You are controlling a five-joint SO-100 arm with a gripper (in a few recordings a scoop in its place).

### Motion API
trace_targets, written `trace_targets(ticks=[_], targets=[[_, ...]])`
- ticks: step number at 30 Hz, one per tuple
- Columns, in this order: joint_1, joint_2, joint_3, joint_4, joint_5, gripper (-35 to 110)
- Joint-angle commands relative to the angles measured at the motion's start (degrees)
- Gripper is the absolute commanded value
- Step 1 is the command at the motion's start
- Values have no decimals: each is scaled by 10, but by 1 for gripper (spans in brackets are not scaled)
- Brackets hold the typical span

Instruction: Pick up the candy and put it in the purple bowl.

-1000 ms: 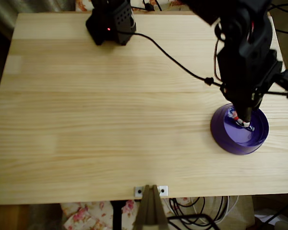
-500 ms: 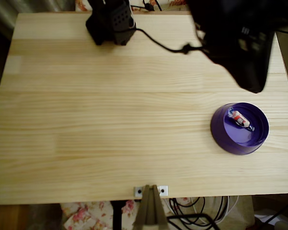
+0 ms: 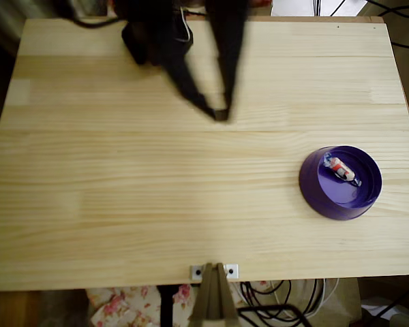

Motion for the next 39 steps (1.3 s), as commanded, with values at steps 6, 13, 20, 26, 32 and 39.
trace_targets(ticks=[6,13,20,26,32,39], targets=[[135,254,161,-62,-31,0],[212,353,283,-31,-49,-1],[235,450,408,-8,-47,-1],[258,507,493,-6,-53,-1],[281,526,549,-22,-51,-1],[296,566,604,-6,-63,-1]])
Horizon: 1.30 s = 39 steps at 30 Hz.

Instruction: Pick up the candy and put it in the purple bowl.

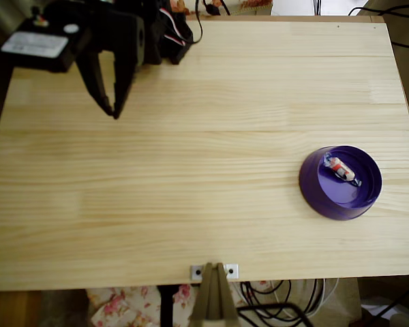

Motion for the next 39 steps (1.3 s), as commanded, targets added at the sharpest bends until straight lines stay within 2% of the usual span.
trace_targets(ticks=[1,8,15,39], targets=[[20,10,3,0,-16,-1],[32,10,46,-4,-18,-1],[28,10,131,-52,-24,-1],[18,10,131,-50,-40,3]])
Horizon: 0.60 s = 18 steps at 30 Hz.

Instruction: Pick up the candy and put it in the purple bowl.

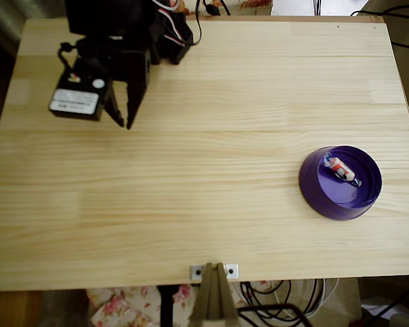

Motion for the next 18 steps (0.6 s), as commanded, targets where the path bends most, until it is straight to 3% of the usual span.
trace_targets(ticks=[1,18], targets=[[4,6,-4,-15,-5,3],[3,5,-4,-15,-7,0]])
